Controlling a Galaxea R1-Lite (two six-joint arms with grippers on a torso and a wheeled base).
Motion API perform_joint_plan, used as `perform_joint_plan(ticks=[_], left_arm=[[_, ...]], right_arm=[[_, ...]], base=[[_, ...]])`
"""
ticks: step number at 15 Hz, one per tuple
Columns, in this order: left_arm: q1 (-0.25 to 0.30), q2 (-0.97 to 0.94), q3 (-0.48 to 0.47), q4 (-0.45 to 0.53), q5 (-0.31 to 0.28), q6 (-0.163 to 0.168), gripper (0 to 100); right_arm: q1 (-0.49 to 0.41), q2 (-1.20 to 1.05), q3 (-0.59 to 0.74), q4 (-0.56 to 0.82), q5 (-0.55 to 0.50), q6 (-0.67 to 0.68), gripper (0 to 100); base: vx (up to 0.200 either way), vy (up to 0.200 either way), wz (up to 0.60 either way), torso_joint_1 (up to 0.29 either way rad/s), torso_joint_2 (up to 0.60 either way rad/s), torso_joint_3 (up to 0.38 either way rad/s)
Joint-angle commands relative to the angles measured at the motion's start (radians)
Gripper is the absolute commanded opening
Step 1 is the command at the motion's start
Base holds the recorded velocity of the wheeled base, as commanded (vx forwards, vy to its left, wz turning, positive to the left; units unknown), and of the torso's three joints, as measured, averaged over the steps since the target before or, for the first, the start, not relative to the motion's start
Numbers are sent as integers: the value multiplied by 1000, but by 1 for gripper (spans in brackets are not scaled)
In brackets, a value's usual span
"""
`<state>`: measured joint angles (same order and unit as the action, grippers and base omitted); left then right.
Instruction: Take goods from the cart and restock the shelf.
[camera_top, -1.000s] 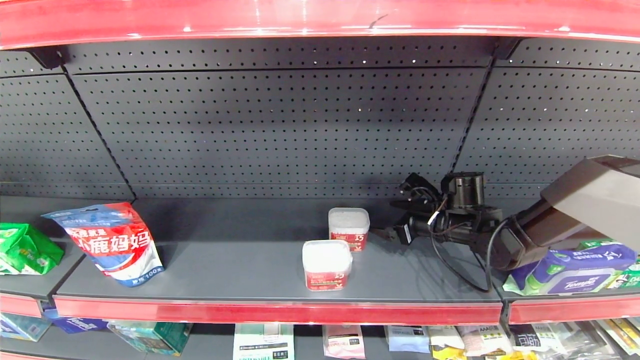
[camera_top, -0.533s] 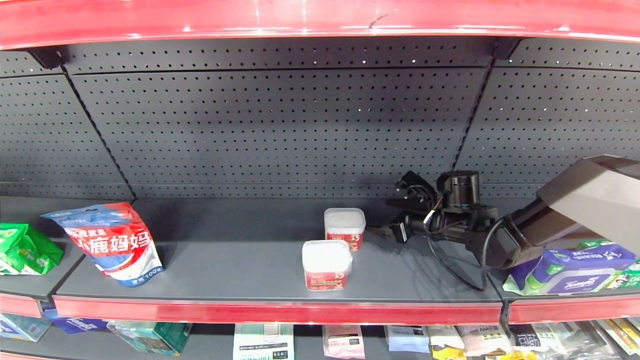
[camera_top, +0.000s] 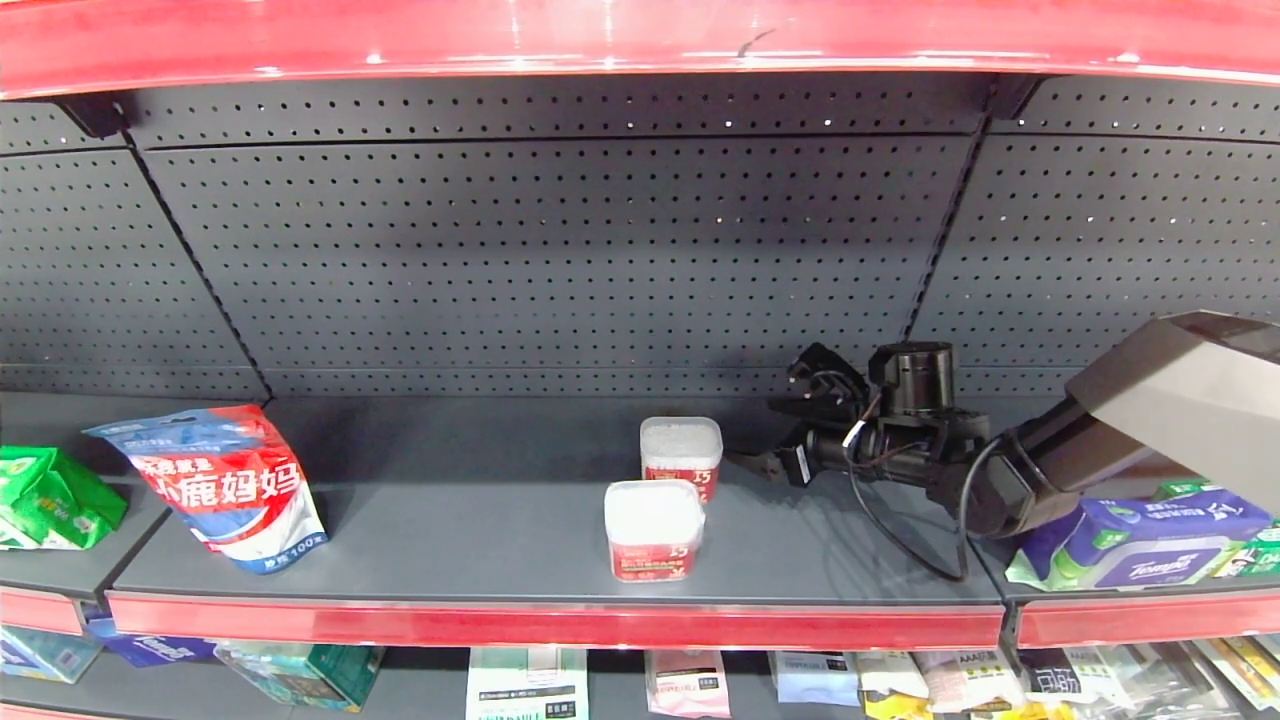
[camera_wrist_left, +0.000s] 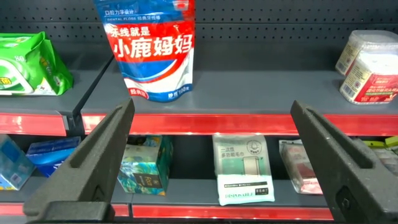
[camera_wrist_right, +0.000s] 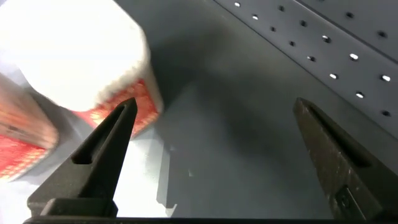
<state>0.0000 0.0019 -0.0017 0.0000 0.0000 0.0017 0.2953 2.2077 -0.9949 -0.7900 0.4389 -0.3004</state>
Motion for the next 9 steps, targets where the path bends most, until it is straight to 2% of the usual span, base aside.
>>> perform_joint_plan(ticks=[1,9], left_arm=[[0,0,0,0,0,0,100],[0,0,0,0,0,0,100]], right_arm=[[-18,-14,10,0,0,0,100],[-151,-304,214,0,-77,55,100]], base=[[0,0,0,0,0,0],[0,0,0,0,0,0]])
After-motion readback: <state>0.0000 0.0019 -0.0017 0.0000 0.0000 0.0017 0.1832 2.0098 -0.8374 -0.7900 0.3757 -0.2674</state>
